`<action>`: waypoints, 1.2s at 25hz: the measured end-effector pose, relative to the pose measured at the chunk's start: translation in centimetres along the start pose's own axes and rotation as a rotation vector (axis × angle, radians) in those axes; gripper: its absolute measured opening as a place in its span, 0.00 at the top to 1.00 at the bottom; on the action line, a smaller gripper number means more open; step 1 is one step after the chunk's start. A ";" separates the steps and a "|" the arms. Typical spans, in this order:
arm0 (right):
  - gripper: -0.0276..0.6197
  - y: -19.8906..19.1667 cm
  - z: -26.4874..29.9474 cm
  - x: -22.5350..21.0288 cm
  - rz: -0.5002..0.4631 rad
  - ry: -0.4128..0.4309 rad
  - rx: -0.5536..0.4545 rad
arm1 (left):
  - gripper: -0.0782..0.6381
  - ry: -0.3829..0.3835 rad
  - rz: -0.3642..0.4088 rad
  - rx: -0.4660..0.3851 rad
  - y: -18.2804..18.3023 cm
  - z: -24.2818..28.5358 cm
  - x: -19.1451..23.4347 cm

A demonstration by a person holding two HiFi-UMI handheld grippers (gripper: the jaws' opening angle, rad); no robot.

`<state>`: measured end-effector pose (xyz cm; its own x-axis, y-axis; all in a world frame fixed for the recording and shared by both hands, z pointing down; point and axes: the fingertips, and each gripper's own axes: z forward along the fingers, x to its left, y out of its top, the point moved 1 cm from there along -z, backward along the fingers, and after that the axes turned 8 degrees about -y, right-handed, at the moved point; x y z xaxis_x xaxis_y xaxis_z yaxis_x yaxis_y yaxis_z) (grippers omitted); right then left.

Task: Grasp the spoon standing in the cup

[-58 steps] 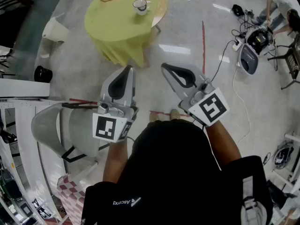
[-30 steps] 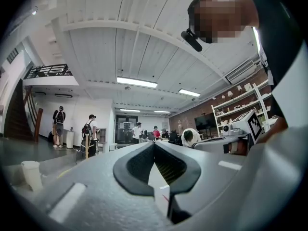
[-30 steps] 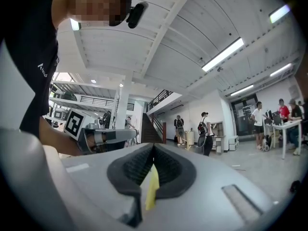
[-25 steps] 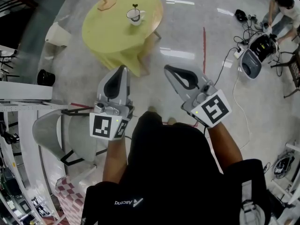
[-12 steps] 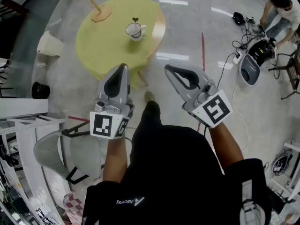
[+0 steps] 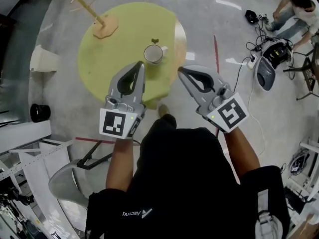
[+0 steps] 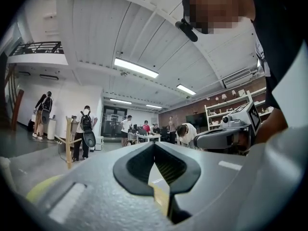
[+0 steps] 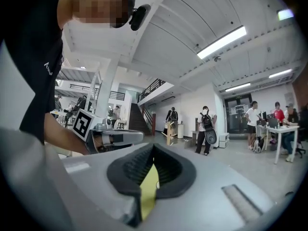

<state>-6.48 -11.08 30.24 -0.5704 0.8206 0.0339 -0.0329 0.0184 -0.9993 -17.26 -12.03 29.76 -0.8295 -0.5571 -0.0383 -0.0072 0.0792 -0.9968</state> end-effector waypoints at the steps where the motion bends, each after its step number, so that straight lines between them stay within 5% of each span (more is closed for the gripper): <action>1: 0.95 -0.3 1.1 -0.4 0.000 -0.007 0.011 | 0.88 -0.015 -0.005 0.006 -0.4 0.6 1.0; 11: 0.95 -2.5 6.5 -3.7 0.019 -0.046 0.072 | 0.87 -0.121 -0.080 0.165 -5.9 5.9 6.5; 19: 0.95 -3.8 7.9 -6.9 0.024 -0.034 0.093 | 0.63 -0.290 -0.085 0.283 -11.6 10.4 7.8; 30: 0.95 -5.9 8.2 -12.2 0.050 -0.090 0.131 | 0.58 -0.498 -0.153 0.493 -19.1 14.3 8.4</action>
<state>-6.11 -25.87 35.88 -0.6453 0.7638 -0.0084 -0.1063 -0.1007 -0.9892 -16.07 -30.06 47.48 -0.4851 -0.8525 0.1947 0.2472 -0.3472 -0.9046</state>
